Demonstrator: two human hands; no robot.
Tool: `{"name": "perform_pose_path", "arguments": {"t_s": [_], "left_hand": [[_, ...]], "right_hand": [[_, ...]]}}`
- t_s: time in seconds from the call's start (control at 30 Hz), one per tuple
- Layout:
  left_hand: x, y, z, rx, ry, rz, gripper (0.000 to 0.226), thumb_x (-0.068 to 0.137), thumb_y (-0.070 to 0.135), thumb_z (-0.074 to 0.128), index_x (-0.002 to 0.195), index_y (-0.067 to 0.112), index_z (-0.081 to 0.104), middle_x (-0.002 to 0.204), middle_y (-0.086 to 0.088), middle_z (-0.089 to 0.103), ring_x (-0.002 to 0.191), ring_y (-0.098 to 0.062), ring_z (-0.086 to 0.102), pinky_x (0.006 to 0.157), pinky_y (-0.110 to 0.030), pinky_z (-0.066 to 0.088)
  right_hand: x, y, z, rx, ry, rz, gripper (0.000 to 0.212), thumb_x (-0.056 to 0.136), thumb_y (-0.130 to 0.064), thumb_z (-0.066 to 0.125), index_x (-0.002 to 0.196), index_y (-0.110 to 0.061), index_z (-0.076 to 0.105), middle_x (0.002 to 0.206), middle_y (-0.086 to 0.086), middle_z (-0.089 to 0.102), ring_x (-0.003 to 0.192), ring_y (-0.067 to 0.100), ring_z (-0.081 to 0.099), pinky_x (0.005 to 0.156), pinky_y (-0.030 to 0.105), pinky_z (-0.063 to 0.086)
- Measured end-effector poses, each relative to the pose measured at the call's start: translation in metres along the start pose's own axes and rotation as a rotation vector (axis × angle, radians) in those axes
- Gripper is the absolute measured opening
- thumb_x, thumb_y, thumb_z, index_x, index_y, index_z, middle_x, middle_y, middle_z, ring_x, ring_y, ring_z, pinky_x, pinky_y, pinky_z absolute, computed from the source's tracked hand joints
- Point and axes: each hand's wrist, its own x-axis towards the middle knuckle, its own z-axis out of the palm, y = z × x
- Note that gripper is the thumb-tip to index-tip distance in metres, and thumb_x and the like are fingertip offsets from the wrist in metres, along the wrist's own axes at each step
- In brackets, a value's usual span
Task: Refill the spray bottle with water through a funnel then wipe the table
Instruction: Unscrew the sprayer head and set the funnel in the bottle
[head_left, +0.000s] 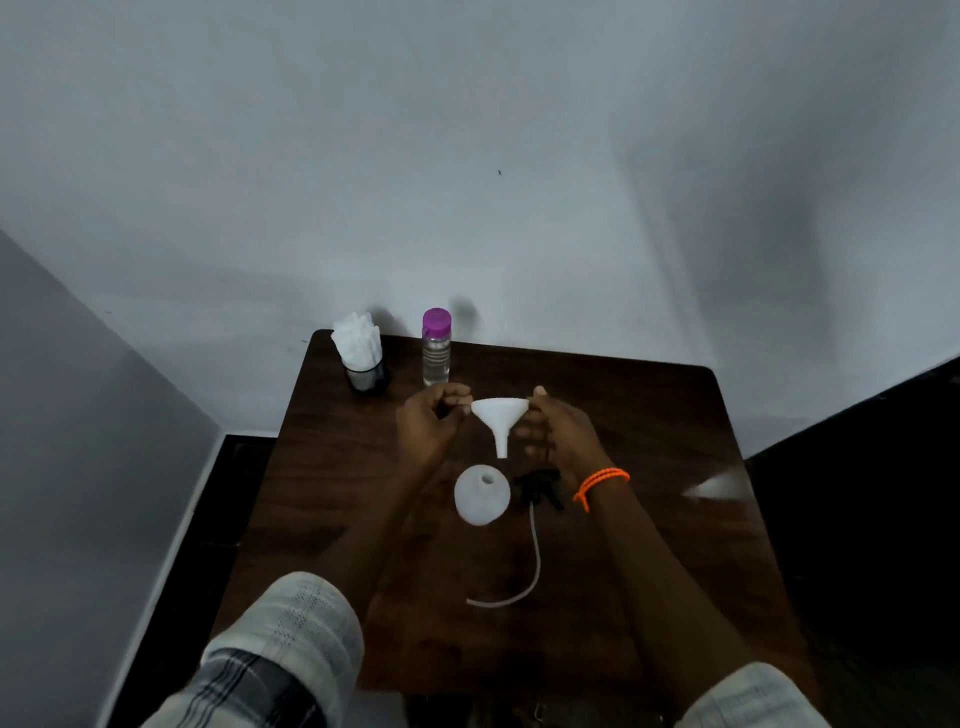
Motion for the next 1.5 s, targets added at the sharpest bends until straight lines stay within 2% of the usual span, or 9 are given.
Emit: {"name": "perform_pose_path", "arguments": {"t_s": [0.17, 0.27, 0.47, 0.63, 0.73, 0.83, 1.13, 1.33, 1.5], "left_hand": [[-0.009, 0.018, -0.013, -0.077, -0.075, 0.079, 0.024, 0.079, 0.001, 0.078, 0.100, 0.011, 0.078, 0.099, 0.004, 0.078, 0.094, -0.004, 0.072, 0.090, -0.024, 0.057], [-0.012, 0.023, -0.018, -0.170, -0.125, 0.022, 0.027, 0.079, -0.002, 0.078, 0.105, 0.008, 0.076, 0.101, -0.001, 0.078, 0.095, -0.010, 0.074, 0.091, -0.029, 0.058], [-0.018, 0.025, -0.021, -0.270, -0.143, -0.095, 0.026, 0.082, -0.001, 0.074, 0.107, 0.006, 0.074, 0.097, -0.005, 0.078, 0.096, -0.019, 0.075, 0.092, -0.041, 0.058], [-0.029, 0.020, -0.020, -0.261, -0.126, -0.137, 0.027, 0.081, -0.001, 0.075, 0.107, 0.006, 0.074, 0.096, -0.003, 0.078, 0.093, -0.016, 0.075, 0.089, -0.038, 0.060], [-0.039, 0.017, -0.019, -0.227, -0.121, -0.134, 0.026, 0.081, -0.002, 0.075, 0.105, 0.006, 0.075, 0.094, -0.002, 0.078, 0.092, -0.014, 0.075, 0.086, -0.034, 0.061], [-0.044, 0.012, -0.018, -0.221, -0.117, -0.151, 0.025, 0.080, -0.001, 0.076, 0.104, 0.008, 0.075, 0.093, -0.002, 0.079, 0.091, -0.015, 0.075, 0.087, -0.037, 0.061], [-0.051, 0.003, -0.018, -0.196, -0.106, -0.160, 0.030, 0.080, -0.001, 0.077, 0.108, 0.009, 0.074, 0.093, -0.001, 0.078, 0.091, -0.014, 0.075, 0.088, -0.042, 0.060], [-0.059, -0.003, -0.018, -0.195, -0.069, -0.199, 0.054, 0.081, 0.000, 0.078, 0.131, 0.012, 0.062, 0.113, -0.003, 0.072, 0.103, -0.010, 0.070, 0.085, -0.029, 0.060], [-0.063, -0.008, -0.018, -0.164, -0.059, -0.226, 0.055, 0.080, 0.002, 0.078, 0.132, 0.013, 0.062, 0.111, -0.002, 0.073, 0.102, -0.010, 0.071, 0.086, -0.028, 0.060]], "right_hand": [[-0.009, -0.006, -0.002, -0.030, 0.022, -0.095, 0.003, 0.088, -0.009, 0.073, 0.091, -0.008, 0.074, 0.101, 0.023, 0.073, 0.070, 0.023, 0.069, 0.053, 0.029, 0.052], [-0.013, -0.005, -0.005, -0.011, 0.038, -0.117, 0.007, 0.086, -0.002, 0.073, 0.092, -0.004, 0.072, 0.101, 0.023, 0.072, 0.078, 0.027, 0.070, 0.059, 0.032, 0.058], [-0.026, 0.002, -0.007, 0.000, 0.059, -0.123, 0.011, 0.086, 0.000, 0.074, 0.097, 0.002, 0.071, 0.097, 0.020, 0.074, 0.079, 0.027, 0.073, 0.064, 0.033, 0.061], [-0.027, 0.014, -0.005, -0.027, 0.101, -0.122, 0.008, 0.085, 0.000, 0.073, 0.094, 0.000, 0.072, 0.099, 0.021, 0.074, 0.084, 0.034, 0.074, 0.062, 0.035, 0.061], [-0.023, 0.023, -0.004, -0.048, 0.131, -0.124, 0.005, 0.085, 0.001, 0.072, 0.085, -0.004, 0.072, 0.100, 0.023, 0.074, 0.087, 0.040, 0.074, 0.071, 0.049, 0.063], [-0.022, 0.031, -0.004, -0.042, 0.130, -0.100, 0.004, 0.086, 0.002, 0.071, 0.089, 0.001, 0.070, 0.103, 0.024, 0.072, 0.090, 0.043, 0.073, 0.077, 0.059, 0.061], [-0.025, 0.042, -0.004, -0.065, 0.130, -0.097, 0.009, 0.089, 0.001, 0.070, 0.097, 0.003, 0.069, 0.104, 0.020, 0.071, 0.095, 0.035, 0.072, 0.079, 0.052, 0.063], [-0.022, 0.054, -0.004, -0.158, 0.128, -0.095, 0.004, 0.089, -0.002, 0.071, 0.090, -0.005, 0.072, 0.098, 0.014, 0.074, 0.094, 0.032, 0.073, 0.079, 0.052, 0.063], [-0.019, 0.061, -0.002, -0.182, 0.140, -0.085, 0.005, 0.088, -0.003, 0.072, 0.086, -0.008, 0.072, 0.093, 0.016, 0.074, 0.091, 0.035, 0.073, 0.075, 0.052, 0.064]]}}
